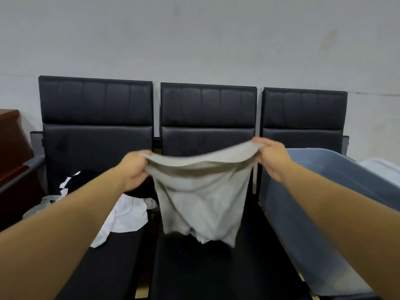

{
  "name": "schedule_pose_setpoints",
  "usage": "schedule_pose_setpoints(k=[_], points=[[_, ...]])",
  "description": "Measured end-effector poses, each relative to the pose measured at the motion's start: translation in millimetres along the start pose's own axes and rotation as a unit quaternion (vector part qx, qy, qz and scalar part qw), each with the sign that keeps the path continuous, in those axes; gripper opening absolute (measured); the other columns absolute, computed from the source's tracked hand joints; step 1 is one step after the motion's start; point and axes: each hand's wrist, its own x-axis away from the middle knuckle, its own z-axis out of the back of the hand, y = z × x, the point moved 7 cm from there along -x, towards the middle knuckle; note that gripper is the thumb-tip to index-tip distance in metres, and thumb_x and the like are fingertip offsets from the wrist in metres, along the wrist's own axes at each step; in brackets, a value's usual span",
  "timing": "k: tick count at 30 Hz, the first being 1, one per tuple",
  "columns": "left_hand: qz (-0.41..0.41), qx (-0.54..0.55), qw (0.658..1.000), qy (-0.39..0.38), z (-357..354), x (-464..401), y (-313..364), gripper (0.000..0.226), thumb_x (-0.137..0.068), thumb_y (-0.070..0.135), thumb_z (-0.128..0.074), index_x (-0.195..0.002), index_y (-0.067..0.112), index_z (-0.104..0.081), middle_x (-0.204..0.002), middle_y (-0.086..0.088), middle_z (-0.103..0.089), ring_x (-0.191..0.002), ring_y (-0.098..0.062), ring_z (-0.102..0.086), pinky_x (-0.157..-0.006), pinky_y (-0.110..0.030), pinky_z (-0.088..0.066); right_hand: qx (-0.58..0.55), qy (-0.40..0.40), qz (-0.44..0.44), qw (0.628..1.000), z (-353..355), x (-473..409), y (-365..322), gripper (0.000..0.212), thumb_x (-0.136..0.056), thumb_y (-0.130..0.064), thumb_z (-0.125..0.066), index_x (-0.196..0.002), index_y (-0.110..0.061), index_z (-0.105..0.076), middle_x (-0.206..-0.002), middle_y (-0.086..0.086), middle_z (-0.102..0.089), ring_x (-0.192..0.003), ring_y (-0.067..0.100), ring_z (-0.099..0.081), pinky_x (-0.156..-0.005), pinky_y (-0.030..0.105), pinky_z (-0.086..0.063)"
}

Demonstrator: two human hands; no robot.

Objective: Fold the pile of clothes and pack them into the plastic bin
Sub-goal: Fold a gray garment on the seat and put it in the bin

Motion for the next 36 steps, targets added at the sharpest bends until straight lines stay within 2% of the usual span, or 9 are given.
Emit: schedule_pose_setpoints(k=[3,6,13,18,21,24,29,32,36], points=[[-0.085,0.081,0.993,0.001,-16,-4,64,0.026,-0.107,0.010,-0.039,-0.106,0.004,-0.064,-0.091,-0.011,-0.071,-0.084,-0.021,-0.068,-0.076,-0.035,-0.057,0.004,0.028,0.105,0.994,-1,-10,-59,0.040,-0.104,-0.008,-0.046,-0.142,-0.017,-0.058,-0.134,0.001,-0.062,-0.124,0.027,-0.060,-0.110,0.044,-0.048],[-0.159,0.087,0.983,0.004,-22,8,123,0.031,-0.108,0.008,-0.036,-0.094,0.009,-0.064,-0.084,-0.003,-0.073,-0.078,-0.014,-0.070,-0.069,-0.029,-0.058,0.011,0.047,0.167,0.985,2,-10,-112,0.046,-0.107,-0.008,-0.038,-0.149,-0.023,-0.050,-0.120,-0.014,-0.061,-0.117,0.032,-0.060,-0.099,0.034,-0.055],[-0.217,0.079,0.973,0.007,-24,53,180,0.033,-0.108,0.007,-0.035,-0.095,0.016,-0.063,-0.098,0.002,-0.068,-0.092,-0.013,-0.065,-0.076,-0.027,-0.058,-0.001,0.069,0.213,0.975,23,-3,-160,0.048,-0.104,-0.005,-0.037,-0.146,-0.024,-0.054,-0.149,-0.002,-0.051,-0.132,0.016,-0.051,-0.113,0.036,-0.045],[-0.098,-0.080,0.991,-0.036,1,56,120,0.063,-0.074,-0.021,-0.028,-0.117,0.002,-0.068,-0.113,-0.018,-0.073,-0.105,-0.032,-0.069,-0.077,-0.034,-0.062,0.056,0.097,0.149,0.982,34,31,-110,0.044,-0.098,0.001,-0.038,-0.122,-0.016,-0.071,-0.125,0.008,-0.067,-0.110,0.022,-0.064,-0.101,0.042,-0.055],[0.045,-0.179,0.982,-0.050,22,59,40,0.051,-0.078,-0.021,-0.028,-0.115,-0.008,-0.061,-0.107,-0.023,-0.069,-0.097,-0.031,-0.070,-0.070,-0.034,-0.063,0.202,0.045,0.058,0.977,30,52,-41,0.038,-0.097,0.003,-0.033,-0.101,-0.009,-0.069,-0.093,0.020,-0.071,-0.075,0.030,-0.067,-0.073,0.047,-0.061],[0.155,-0.292,0.940,-0.086,40,77,-43,0.042,-0.088,-0.017,-0.030,-0.107,-0.007,-0.067,-0.089,-0.018,-0.073,-0.083,-0.027,-0.073,-0.075,-0.037,-0.062,0.365,-0.059,-0.025,0.929,31,71,34,0.034,-0.097,0.006,-0.034,-0.093,-0.015,-0.060,-0.077,0.015,-0.059,-0.057,0.026,-0.056,-0.052,0.035,-0.050],[0.221,-0.358,0.907,-0.037,72,89,-128,0.020,-0.090,-0.013,-0.040,-0.090,-0.011,-0.060,-0.073,-0.025,-0.068,-0.074,-0.041,-0.071,-0.066,-0.044,-0.060,0.638,-0.240,0.011,0.732,32,100,96,0.044,-0.093,0.004,-0.045,-0.085,-0.032,-0.069,-0.107,-0.003,-0.065,-0.095,0.016,-0.062,-0.084,0.021,-0.048],[0.229,-0.402,0.884,-0.067,83,99,-140,0.015,-0.090,-0.010,-0.048,-0.085,-0.003,-0.061,-0.067,-0.017,-0.067,-0.063,-0.031,-0.072,-0.061,-0.036,-0.059,0.652,-0.329,-0.024,0.683,38,123,110,0.040,-0.096,-0.002,-0.045,-0.119,-0.020,-0.072,-0.123,-0.002,-0.065,-0.109,0.016,-0.059,-0.091,0.019,-0.042],[0.278,-0.383,0.863,-0.175,97,118,-150,0.020,-0.082,-0.005,-0.059,-0.098,-0.006,-0.071,-0.087,-0.019,-0.070,-0.084,-0.029,-0.074,-0.076,-0.031,-0.059,0.643,-0.390,-0.048,0.657,54,141,125,0.036,-0.090,-0.012,-0.060,-0.122,-0.027,-0.067,-0.107,-0.016,-0.060,-0.095,0.006,-0.058,-0.078,0.014,-0.047]])
